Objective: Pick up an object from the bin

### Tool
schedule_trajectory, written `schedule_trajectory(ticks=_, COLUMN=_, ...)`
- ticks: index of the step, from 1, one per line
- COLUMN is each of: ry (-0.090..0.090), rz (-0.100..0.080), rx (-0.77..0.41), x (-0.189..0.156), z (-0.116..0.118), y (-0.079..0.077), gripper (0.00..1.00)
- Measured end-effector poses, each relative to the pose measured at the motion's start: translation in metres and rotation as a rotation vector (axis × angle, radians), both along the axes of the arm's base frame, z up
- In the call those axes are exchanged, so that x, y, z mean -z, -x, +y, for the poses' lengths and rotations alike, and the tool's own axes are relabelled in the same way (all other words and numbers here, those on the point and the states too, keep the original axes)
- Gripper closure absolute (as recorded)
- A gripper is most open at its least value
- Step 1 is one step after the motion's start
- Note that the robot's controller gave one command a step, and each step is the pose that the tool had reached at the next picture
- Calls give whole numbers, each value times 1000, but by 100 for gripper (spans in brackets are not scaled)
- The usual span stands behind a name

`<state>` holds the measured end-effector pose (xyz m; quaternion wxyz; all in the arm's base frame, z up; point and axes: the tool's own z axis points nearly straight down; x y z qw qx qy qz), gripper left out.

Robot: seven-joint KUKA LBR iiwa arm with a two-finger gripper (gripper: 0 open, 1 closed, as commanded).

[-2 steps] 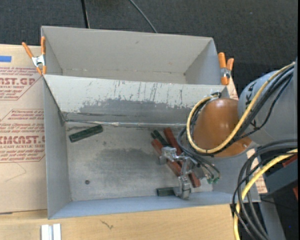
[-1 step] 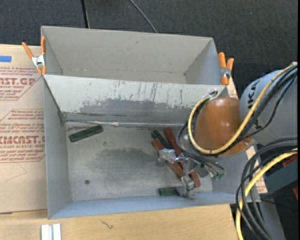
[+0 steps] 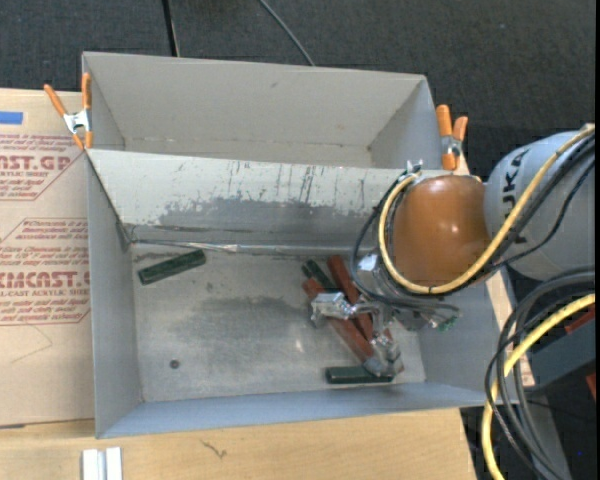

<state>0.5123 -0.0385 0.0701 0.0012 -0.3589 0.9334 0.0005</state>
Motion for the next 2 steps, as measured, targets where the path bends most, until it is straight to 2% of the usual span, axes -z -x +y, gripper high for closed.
schedule_trajectory(ticks=1, ry=0, rz=3, rx=-77, x=-29, z=-6, y=8, gripper=0)
schedule_trajectory(ticks=2, ry=-1, rz=0, rx=-442, x=0, z=-73, y=4, gripper=100)
